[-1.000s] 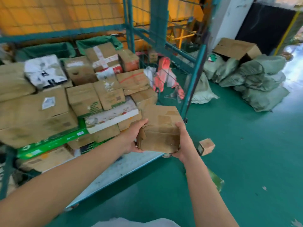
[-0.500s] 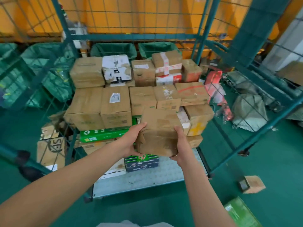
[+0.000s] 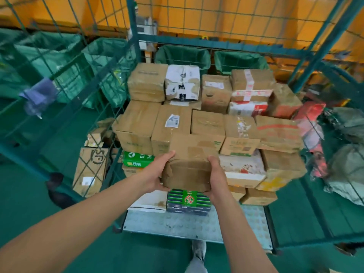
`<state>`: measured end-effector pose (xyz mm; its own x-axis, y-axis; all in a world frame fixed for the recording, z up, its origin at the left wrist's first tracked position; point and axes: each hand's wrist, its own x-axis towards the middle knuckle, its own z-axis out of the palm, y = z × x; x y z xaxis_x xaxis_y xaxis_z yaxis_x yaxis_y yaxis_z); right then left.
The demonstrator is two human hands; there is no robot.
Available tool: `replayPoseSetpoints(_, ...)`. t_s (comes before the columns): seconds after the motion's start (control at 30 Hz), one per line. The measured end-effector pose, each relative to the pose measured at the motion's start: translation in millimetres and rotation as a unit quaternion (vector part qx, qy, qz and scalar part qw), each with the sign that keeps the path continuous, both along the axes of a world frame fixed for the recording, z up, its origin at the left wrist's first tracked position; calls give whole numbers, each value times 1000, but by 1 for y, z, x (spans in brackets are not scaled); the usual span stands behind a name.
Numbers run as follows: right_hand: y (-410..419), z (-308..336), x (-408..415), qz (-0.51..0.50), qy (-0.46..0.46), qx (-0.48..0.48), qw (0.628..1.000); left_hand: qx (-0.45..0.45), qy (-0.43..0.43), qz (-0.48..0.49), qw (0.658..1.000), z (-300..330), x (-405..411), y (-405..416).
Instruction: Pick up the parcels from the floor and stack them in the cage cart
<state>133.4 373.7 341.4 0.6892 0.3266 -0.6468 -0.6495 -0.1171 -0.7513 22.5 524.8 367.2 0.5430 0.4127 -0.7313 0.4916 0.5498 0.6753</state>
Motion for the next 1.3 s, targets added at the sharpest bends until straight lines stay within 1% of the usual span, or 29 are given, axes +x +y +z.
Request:
replayPoseSetpoints(0.17,34,-2,57,49,4,1,999,-7,-1,40,999,7,40,22)
replayPoseSetpoints(0.3,60,3,104,73,-10,3,997,8,-9,59,998,19,81,40)
replayPoseSetpoints(0.43,77,7,144,96,2,28,995,27,3,79,997,23,114,55)
replayPoseSetpoints(0.63,93,2,172,120,30,34,992,11,9,110,994,16,137,70)
replayPoseSetpoints(0.8,123,-1,179,157,33,8,987,12,10,117,993,9,143,103)
replayPoseSetpoints(0.93,159,-5,176,197,16,-18,980,1,15,121,993,-2,136,143)
replayPoseSetpoints(1.03,189,-4,168,222,-8,-34,974,11,9,118,993,-3,130,176)
replayPoseSetpoints(1.13,232,-5,158,272,-59,-101,955,19,6,128,992,-2,121,216)
replayPoseSetpoints(1.23,274,1,151,320,-113,-142,930,28,1,149,988,-5,113,256)
replayPoseSetpoints(1.3,304,-3,149,329,-137,-151,922,51,6,154,987,-10,107,284)
